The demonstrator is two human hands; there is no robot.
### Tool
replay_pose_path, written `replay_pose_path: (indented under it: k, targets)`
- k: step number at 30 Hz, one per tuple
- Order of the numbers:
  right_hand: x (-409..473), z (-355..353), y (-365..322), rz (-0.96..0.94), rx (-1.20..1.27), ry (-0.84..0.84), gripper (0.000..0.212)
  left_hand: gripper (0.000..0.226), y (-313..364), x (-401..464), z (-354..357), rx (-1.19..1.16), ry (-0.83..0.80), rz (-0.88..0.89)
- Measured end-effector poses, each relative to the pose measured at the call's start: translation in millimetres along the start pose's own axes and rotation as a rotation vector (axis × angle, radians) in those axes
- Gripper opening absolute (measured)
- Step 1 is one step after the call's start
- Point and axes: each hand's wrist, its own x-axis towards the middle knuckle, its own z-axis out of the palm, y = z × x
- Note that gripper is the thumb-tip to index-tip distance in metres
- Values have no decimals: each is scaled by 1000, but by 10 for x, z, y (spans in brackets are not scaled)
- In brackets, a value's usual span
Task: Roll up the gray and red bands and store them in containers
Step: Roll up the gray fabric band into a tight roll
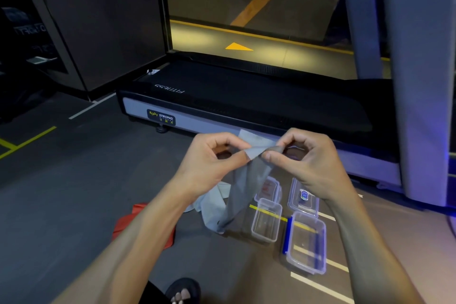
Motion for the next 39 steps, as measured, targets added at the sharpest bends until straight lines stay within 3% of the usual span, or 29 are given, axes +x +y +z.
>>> replay_pose_path:
  k: [14,21,28,35,39]
  targets:
    - [33,-36,66,5,9,93,16,14,-11,51,95,-15,154,-43]
    - [17,-3,40,25,133,121,20,24,10,60,114,-89,115,-80]
    - [27,4,44,26,191,118,21,5,60,46,163,-102,128,-27]
    - [23,-13,11,35,208,130,22,3,71,58,176,-74,219,1]
    - [21,-31,-10,53,191,134,26,14,95,55,178,-55,223,34]
